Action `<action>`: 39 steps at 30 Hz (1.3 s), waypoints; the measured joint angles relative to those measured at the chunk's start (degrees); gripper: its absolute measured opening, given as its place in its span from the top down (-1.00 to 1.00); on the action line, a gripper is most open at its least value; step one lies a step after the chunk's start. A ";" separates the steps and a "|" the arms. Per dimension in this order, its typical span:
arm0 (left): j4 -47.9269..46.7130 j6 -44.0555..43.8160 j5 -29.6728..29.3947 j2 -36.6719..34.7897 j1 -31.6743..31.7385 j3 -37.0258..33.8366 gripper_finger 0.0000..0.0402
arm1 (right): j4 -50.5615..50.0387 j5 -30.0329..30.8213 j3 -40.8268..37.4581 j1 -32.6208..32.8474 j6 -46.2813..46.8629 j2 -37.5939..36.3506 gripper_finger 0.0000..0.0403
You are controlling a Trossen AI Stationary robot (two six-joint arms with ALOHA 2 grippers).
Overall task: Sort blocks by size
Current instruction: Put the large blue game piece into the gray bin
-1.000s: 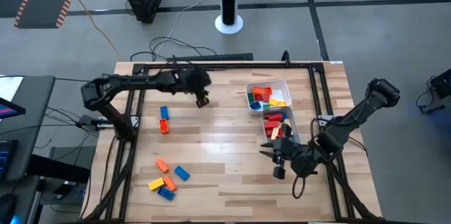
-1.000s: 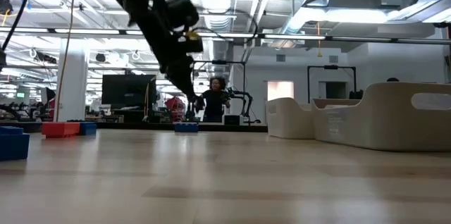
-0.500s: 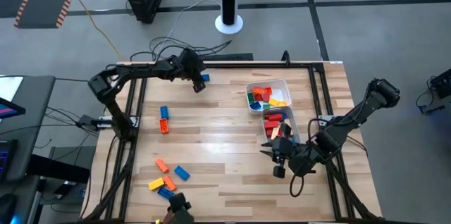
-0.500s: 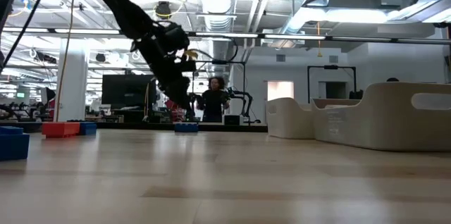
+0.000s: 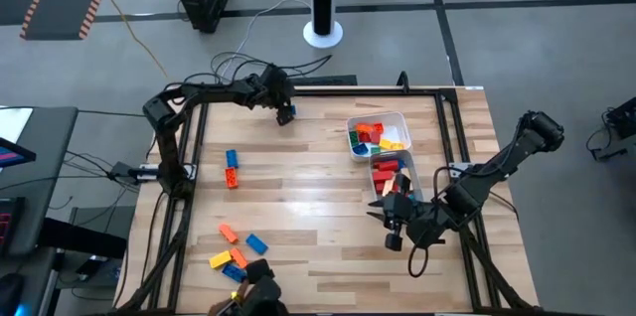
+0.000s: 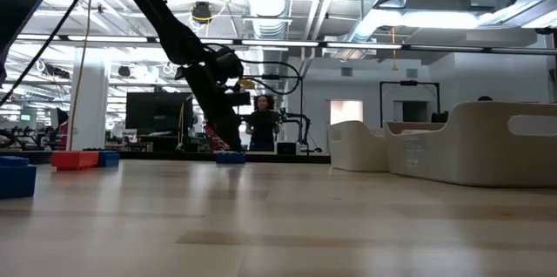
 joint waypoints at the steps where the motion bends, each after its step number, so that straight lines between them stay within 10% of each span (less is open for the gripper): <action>1: -0.01 -0.02 0.52 0.20 0.18 0.18 -0.33 | 0.00 0.00 0.00 0.02 0.03 0.00 0.39; 18: -18.20 -1.58 20.25 0.25 -0.90 0.07 -0.15 | 0.41 -0.04 -0.02 0.11 0.48 -0.02 0.39; 39: -10.55 -14.60 9.94 0.20 -8.19 0.07 -0.02 | 1.73 -0.09 -0.04 0.11 0.50 -0.04 0.39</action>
